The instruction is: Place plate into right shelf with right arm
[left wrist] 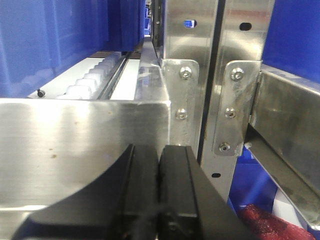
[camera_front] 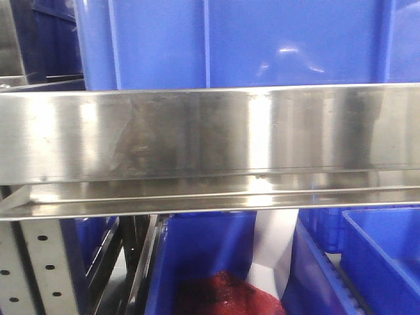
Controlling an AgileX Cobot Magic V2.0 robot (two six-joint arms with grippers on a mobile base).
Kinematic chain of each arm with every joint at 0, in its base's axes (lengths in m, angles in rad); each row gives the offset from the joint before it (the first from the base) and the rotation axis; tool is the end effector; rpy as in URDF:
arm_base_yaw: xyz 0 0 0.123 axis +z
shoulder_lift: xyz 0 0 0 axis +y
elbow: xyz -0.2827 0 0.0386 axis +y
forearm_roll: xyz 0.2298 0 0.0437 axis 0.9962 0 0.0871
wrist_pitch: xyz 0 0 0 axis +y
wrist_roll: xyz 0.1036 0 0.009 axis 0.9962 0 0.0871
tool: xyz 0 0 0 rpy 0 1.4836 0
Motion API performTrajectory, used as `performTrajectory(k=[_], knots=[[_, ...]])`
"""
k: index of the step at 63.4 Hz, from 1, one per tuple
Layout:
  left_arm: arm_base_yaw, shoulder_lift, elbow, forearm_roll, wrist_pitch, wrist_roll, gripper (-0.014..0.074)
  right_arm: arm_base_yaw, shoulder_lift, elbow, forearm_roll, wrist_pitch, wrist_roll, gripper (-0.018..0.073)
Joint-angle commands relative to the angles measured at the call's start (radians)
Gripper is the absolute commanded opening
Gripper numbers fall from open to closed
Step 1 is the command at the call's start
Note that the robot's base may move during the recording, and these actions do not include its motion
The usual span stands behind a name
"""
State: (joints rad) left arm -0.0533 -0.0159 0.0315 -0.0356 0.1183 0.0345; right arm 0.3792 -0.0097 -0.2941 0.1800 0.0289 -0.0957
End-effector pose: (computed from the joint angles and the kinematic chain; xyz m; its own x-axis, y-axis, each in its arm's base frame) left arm 0.0510 -0.0032 0.1923 -0.0466 0.0016 -0.9989 0.0574 0.9983 -0.0010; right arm 0.0187 0.0081 0.3061 0.2968 0.2088 -0.9318 -0.4011 0.9128 0.0768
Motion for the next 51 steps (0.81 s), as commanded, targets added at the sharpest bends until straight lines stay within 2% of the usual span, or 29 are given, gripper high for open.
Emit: performTrajectory(k=[1, 18, 27, 36, 51], knots=[[0.001, -0.006, 0.01, -0.006, -0.088, -0.003, -0.0047, -0.004, 0.016, -0.03, -0.001, -0.091, -0.006, 0.0054], [0.001, -0.006, 0.01, -0.006, -0.088, -0.003, -0.0047, -0.002, 0.016, -0.03, 0.0, -0.104, -0.006, 0.0054], [0.001, -0.006, 0.01, -0.006, -0.088, -0.003, -0.0047, -0.002, 0.024, -0.064, 0.054, -0.107, 0.019, 0.0054], [0.001, -0.006, 0.01, -0.006, -0.088, -0.003, -0.0047, -0.003, 0.091, -0.182, 0.021, -0.004, 0.016, 0.0054], [0.001, -0.006, 0.01, -0.006, -0.088, -0.003, -0.0047, -0.003, 0.35, -0.456, 0.016, 0.048, 0.018, 0.0054]])
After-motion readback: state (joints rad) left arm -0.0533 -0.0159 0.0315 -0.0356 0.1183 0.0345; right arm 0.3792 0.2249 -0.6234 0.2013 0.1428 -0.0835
